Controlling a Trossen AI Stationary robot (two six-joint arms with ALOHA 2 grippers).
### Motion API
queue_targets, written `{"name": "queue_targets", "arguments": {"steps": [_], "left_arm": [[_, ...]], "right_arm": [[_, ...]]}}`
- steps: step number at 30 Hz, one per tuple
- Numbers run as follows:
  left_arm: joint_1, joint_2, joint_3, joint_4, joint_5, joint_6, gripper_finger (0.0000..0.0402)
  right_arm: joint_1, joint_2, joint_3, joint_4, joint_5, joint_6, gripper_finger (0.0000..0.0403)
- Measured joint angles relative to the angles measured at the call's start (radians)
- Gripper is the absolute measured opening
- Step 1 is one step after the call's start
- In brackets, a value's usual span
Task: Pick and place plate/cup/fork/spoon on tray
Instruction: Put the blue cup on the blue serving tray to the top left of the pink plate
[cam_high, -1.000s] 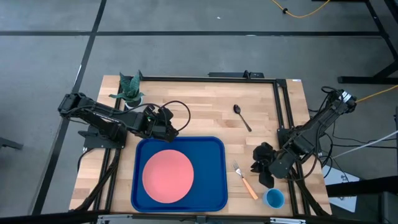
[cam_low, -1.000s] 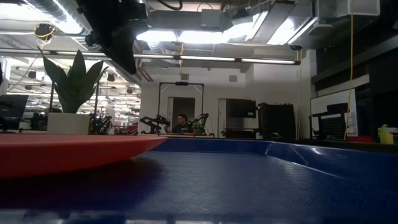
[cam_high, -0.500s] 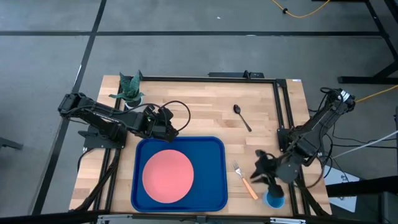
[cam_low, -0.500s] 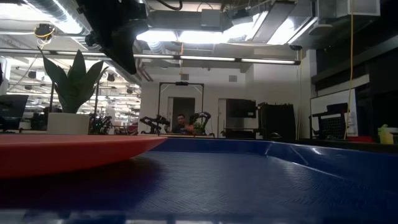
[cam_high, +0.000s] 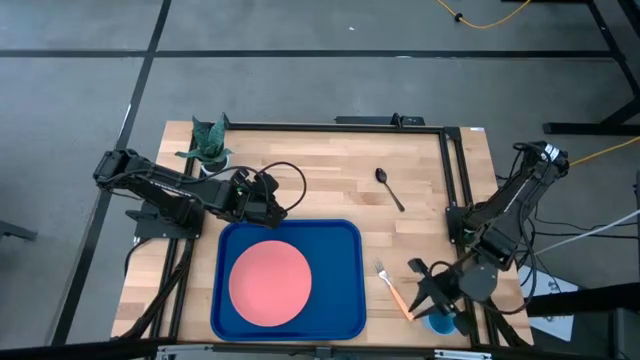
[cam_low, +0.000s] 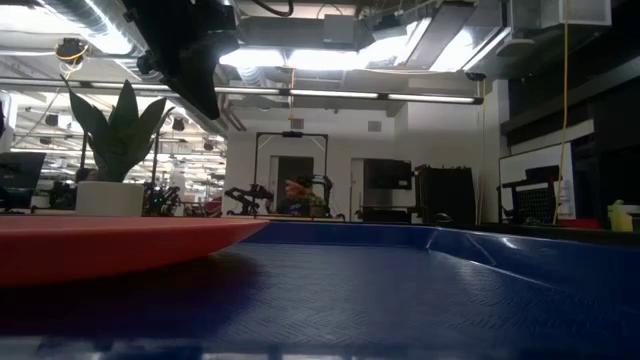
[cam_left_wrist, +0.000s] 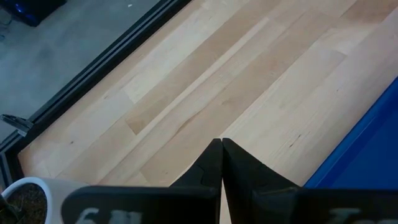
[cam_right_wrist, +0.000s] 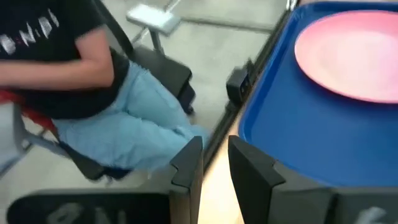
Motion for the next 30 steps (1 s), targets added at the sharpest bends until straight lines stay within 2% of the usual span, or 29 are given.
{"name": "queue_targets", "arguments": {"steps": [4,12,20,23,28,30], "left_arm": [[0.000,0.000,0.000,0.000,0.000,0.000,0.0000],[0.000,0.000,0.000,0.000,0.000,0.000,0.0000],[0.000,0.000,0.000,0.000,0.000,0.000,0.0000],[0.000,0.000,0.000,0.000,0.000,0.000,0.0000],[0.000,0.000,0.000,0.000,0.000,0.000,0.0000],[0.000,0.000,0.000,0.000,0.000,0.000,0.0000]], "right_arm": [[0.012,0.003,0.000,-0.024,0.004,0.047,0.0082],[0.024,0.013,0.000,-0.067,0.141,0.075,0.0082],[0.024,0.011,0.000,-0.063,0.151,0.096,0.0088],[0.024,0.011,0.000,-0.047,0.131,0.096,0.0113],[0.024,0.008,0.000,-0.093,0.112,0.118,0.0179],[0.024,0.000,0.000,-0.156,0.159,0.165,0.0201]]}}
